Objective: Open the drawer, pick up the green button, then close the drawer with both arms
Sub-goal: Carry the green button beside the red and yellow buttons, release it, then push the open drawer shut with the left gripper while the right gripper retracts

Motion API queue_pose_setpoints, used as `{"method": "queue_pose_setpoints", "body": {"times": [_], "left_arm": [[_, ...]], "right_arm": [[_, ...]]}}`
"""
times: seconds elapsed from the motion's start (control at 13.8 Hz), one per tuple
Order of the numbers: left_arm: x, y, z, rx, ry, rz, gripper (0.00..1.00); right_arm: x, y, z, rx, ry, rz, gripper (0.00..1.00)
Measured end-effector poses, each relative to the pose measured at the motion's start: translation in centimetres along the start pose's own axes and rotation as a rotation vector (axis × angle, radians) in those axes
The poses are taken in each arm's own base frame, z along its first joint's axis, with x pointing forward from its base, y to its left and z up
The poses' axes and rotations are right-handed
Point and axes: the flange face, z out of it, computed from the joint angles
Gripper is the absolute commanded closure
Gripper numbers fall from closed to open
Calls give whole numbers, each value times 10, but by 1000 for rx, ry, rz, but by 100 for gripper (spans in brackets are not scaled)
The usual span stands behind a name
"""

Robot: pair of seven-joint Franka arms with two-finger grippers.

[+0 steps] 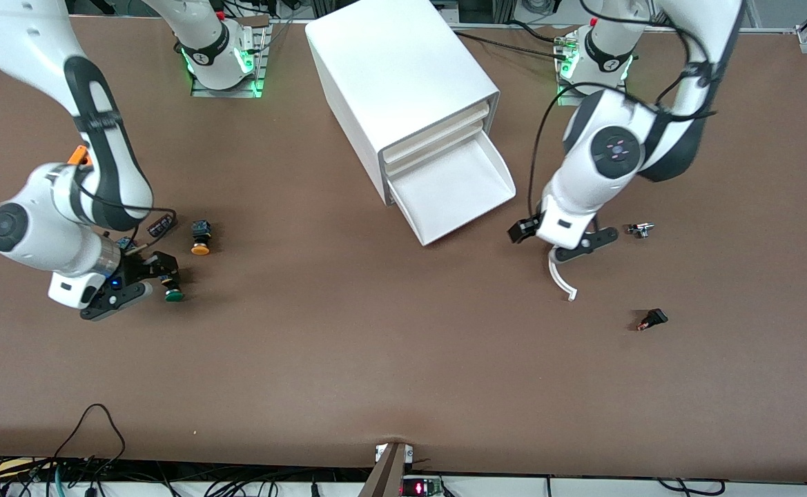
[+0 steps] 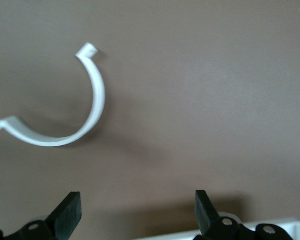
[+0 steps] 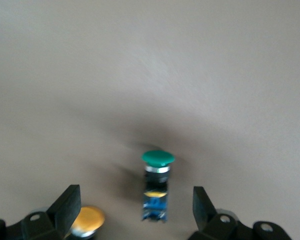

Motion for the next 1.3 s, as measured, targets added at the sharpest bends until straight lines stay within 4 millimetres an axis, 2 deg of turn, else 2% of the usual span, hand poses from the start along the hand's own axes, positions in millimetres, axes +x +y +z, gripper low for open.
{"method": "queue_pose_setpoints", "body": {"times": [0.14,0.29,0.51,0.65,0.72,0.87,1.01,1.3], "left_arm": [[-7,14,33,-10,3,-36,0],[-22,31,58,-21,7,-64,0],[-43,48,88,-22,3,-81,0],[-55,53,104,-6,-10,-79,0],[-60,55,110,1,-17,-76,0],[-79,65,115,3,-36,-77,0],[-99,76,116,4,-54,-71,0],[-143,93,119,16,-128,-55,0]], "right_arm": [[6,-21,-56,13,14,-12,1],[-2,-40,-113,27,14,-25,1],[-33,-60,-198,20,-2,-34,1],[-57,-75,-245,6,-2,-46,1],[-65,-84,-262,-6,-1,-52,1],[-74,-100,-282,-20,-3,-49,1],[-77,-107,-294,-30,11,-53,1],[-75,-105,-308,-58,32,-55,1]]}}
